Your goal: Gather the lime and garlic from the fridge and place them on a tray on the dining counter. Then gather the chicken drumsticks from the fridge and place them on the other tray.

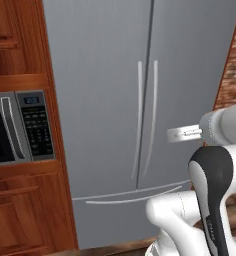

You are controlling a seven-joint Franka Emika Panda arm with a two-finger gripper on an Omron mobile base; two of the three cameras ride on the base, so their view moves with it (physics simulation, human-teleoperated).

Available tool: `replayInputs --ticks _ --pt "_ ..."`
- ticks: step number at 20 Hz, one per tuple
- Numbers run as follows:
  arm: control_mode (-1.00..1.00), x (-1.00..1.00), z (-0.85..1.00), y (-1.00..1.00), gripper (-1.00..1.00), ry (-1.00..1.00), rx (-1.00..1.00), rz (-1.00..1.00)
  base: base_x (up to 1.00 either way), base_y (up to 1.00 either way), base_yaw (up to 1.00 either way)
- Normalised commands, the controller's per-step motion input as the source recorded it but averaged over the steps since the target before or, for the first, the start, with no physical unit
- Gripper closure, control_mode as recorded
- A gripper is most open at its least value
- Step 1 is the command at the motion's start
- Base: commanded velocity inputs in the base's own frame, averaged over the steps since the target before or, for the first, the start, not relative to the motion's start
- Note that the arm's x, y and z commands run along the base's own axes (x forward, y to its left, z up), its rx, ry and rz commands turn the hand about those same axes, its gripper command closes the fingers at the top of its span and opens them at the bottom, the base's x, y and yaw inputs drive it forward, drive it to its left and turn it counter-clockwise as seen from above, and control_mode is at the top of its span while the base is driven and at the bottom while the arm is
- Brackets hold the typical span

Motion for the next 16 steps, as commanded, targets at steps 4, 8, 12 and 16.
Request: replayInputs --ticks 4,8,12,16 --pt "1.0 0.0 0.0 0.0 -1.0 0.0 0.0 0.0 -0.35 -0.14 0.0" --pt "1.0 0.0 0.0 0.0 -1.0 0.0 0.0 0.0 -0.64 -0.12 0.0" --pt "1.0 0.0 0.0 0.0 -1.0 0.0 0.0 0.0 -0.23 0.0 0.0" --pt "-1.0 0.28 0.0 0.0 -1.0 0.0 0.0 0.0 0.08 0.0 0.0"
